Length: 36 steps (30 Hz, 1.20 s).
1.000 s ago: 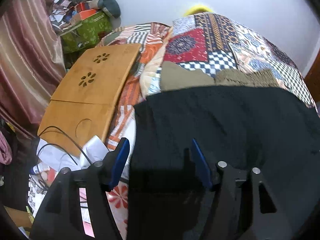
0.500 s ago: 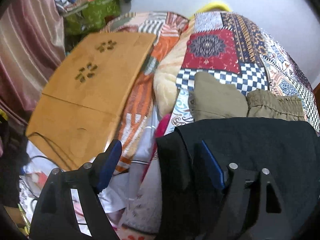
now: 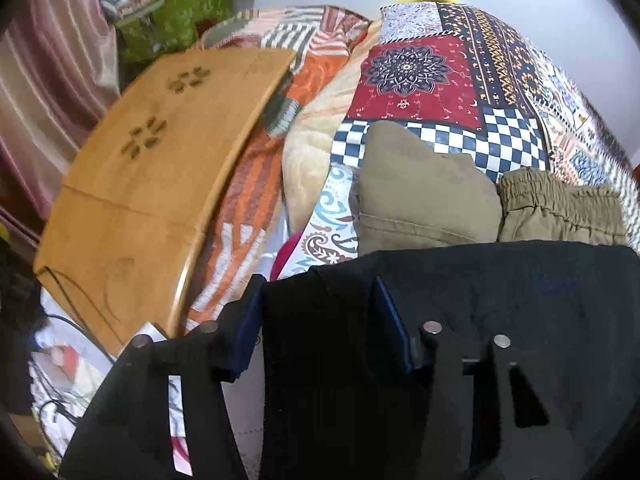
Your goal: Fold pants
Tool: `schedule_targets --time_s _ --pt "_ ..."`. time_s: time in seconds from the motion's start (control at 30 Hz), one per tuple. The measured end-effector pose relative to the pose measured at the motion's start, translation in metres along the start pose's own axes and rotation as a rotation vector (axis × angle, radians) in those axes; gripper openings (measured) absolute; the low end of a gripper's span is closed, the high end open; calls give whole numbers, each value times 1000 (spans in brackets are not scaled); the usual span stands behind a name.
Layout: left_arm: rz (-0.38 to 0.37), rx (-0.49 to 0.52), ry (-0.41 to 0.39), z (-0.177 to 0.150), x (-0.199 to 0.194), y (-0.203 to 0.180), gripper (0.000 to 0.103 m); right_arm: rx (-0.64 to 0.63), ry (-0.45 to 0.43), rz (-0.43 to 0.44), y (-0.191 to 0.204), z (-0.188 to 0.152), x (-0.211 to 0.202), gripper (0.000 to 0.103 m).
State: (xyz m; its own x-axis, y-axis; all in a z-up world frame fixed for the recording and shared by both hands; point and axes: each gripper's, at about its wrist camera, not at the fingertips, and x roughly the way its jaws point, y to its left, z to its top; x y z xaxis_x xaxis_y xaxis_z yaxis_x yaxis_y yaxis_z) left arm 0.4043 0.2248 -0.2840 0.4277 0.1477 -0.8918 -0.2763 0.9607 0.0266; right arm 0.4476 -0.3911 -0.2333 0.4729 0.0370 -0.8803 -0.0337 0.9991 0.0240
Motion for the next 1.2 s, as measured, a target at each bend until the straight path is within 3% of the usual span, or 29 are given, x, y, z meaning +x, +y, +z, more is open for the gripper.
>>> schedule_targets --time_s 0.13,0.3,0.37,0.4,0.5,0.6,0.83,1.07,1.2 --pt "48 54 -33 0 -9 -8 40 2 55 -64 0 6 16 46" --pt "55 63 -60 3 -16 -11 31 30 40 -53 -1 7 20 46" --pt "64 71 -73 4 -17 -14 29 -8 23 -55 6 6 19 35" --pt "70 77 -75 4 -17 -16 28 -29 17 -63 11 5 19 25" --pt "80 92 -94 4 -22 -20 22 -67 -6 -76 20 3 13 15" --pt "90 110 -160 5 -40 -24 22 -53 -73 -91 19 7 1 12" --pt "106 128 -189 21 -50 -28 22 -29 -186 -137 11 24 -21 12" --pt "112 133 -146 18 -27 -32 21 -50 -134 -158 18 21 -2 12" --pt "95 139 -145 15 -30 -29 22 -98 -44 -166 27 16 3 34"
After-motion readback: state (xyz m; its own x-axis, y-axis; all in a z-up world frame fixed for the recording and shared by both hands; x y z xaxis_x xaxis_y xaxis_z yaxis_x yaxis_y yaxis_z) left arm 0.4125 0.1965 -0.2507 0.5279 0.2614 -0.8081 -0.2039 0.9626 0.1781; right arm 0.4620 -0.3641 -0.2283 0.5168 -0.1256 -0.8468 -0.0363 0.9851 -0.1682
